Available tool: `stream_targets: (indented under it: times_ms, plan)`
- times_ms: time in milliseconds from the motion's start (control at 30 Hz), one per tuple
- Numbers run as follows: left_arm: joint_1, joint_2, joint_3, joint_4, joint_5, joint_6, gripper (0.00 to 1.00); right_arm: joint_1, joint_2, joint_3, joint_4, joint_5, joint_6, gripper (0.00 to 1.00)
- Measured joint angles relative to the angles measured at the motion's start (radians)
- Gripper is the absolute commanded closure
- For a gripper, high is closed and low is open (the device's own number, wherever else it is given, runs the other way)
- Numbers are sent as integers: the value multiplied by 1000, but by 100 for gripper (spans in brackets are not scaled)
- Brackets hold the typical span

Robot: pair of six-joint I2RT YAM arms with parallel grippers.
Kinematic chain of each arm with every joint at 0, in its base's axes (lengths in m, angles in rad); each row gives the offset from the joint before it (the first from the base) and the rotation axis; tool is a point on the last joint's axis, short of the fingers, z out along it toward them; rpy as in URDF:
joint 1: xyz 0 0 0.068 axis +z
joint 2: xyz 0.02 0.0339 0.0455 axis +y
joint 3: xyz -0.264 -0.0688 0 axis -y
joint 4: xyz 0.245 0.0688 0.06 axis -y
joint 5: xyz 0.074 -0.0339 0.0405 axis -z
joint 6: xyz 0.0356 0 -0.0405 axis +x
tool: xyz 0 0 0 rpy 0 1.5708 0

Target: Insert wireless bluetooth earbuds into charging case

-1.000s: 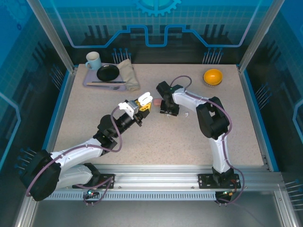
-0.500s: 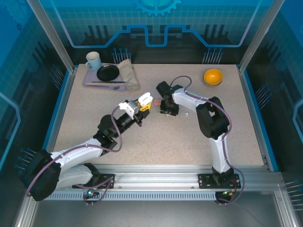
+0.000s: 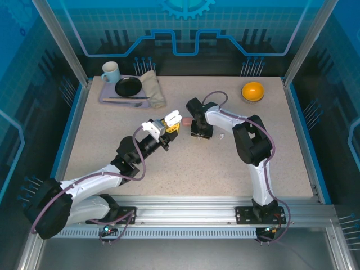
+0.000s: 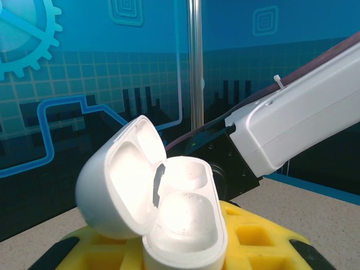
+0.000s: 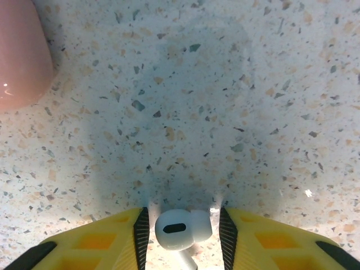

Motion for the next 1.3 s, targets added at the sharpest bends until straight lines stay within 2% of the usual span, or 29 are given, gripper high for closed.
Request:
stream_targets:
  times_ms: [700,1300]
  plan:
    - [0,0,0,-8,0,0,100,-16,8,9,-8,-30,-26,61]
    - [0,17,0,-8,1,-1,100,-22,14,21,-24,-34,-47,70]
